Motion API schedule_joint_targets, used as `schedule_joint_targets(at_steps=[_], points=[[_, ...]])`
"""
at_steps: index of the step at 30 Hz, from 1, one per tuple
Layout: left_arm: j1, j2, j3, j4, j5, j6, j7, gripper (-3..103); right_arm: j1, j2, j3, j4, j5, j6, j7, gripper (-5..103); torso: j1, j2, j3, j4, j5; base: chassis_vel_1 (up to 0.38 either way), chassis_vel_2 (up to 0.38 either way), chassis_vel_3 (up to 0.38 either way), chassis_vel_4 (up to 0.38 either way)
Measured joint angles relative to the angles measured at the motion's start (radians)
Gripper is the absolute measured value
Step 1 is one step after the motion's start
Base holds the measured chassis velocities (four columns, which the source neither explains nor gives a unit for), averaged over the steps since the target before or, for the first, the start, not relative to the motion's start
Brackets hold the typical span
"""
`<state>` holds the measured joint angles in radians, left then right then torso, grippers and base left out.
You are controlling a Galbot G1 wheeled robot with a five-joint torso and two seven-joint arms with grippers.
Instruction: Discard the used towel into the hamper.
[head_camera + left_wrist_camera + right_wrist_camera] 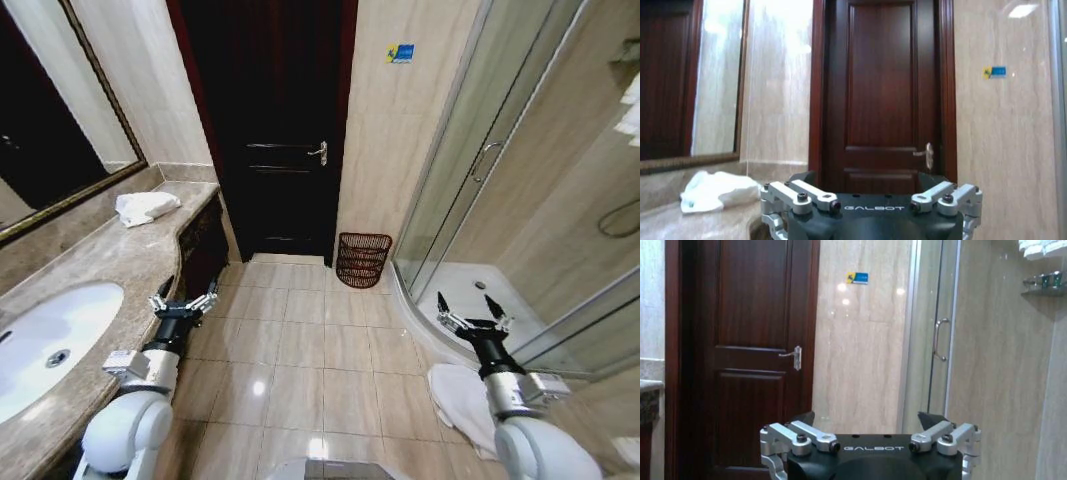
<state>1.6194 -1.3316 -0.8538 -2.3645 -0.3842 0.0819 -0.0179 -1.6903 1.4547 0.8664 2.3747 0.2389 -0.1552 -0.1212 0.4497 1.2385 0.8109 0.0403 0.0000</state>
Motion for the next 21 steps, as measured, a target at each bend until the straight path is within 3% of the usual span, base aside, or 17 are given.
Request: schedule_joint_targets(at_steps=[9,21], points=[[-0.025,0.016,0.011,-0.015,-0.034,0.048,-0.051,100,0.006,0.015,-0.004,0.000,-0.017,0.007,-0.003,100,0.000,0.000,0.000,0.0001,-0.0001,0.000,0.000,0.000,0.000],[-0.001,0.027,0.005,-0.039,-0.026,0.089,-0.045,100,0.025,0.031,-0.016,-0.006,-0.033,-0.008,-0.009,100,0.000,0.000,0.000,0.0002,0.0000,0.000,0.000,0.000,0.000]])
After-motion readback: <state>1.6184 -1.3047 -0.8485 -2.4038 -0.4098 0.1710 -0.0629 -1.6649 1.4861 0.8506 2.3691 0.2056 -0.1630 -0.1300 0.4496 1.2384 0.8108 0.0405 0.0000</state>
